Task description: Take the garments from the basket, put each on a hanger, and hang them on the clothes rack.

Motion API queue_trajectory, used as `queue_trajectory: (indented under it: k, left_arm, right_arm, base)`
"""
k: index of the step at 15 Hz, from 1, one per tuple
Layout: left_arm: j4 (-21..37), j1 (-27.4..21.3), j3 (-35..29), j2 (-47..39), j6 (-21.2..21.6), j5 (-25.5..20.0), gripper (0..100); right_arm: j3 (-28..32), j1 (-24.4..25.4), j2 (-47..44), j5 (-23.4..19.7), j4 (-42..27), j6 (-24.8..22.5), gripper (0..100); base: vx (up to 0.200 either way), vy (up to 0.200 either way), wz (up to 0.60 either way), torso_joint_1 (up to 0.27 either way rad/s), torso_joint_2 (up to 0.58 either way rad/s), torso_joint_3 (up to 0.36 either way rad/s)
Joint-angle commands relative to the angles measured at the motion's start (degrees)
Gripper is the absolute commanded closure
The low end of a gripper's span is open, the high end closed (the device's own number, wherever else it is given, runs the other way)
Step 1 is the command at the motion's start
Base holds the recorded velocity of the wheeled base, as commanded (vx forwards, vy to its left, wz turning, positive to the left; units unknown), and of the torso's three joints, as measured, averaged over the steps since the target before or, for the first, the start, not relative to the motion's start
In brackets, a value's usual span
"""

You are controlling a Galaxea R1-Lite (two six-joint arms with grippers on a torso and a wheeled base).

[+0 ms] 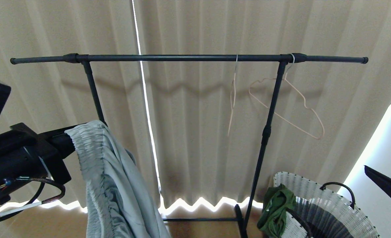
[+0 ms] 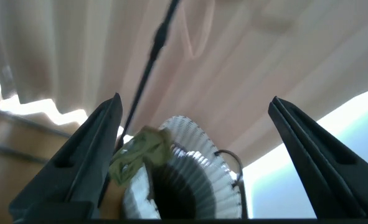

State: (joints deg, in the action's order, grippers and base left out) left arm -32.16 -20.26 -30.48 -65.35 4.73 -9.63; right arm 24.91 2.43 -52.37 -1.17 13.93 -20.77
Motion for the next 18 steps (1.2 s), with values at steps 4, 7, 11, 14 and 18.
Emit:
queue_trajectory:
  k: [4,7,11,14,18]
  left_arm:
    - [-1.7,0.0,2.6,0.0,1.8,0.1,100]
    - [-1.6,0.0,2.5,0.2,1.8,0.1,100]
    - [-1.7,0.0,3.1,0.3,1.9,0.1,100]
    - [-1.7,0.0,3.5,0.2,1.9,0.1,100]
    - [-1.6,0.0,3.6,0.4,1.9,0.1,100]
  right_arm:
    - [-0.8,0.2,-0.2,-0.5,0.0,-0.1,0]
    - [-0.5,0.2,-0.4,-0.5,0.0,-0.1,0]
    - [-0.6,0.2,-0.5,-0.5,0.0,-0.1,0]
    - [-0.5,0.2,-1.2,-0.5,0.1,-0.1,0]
    - [-0.4,0.2,-1.4,-0.5,0.0,-0.1,0]
  base:
    - [0.0,0.0,0.0,0.0,0.0,0.0]
    - [0.0,0.0,0.0,0.0,0.0,0.0]
    - [0.0,0.0,0.0,0.0,0.0,0.0]
    - [0.0,0.0,0.0,0.0,0.0,0.0]
    - [0.0,-0.2,0.0,0.005,0.0,0.002]
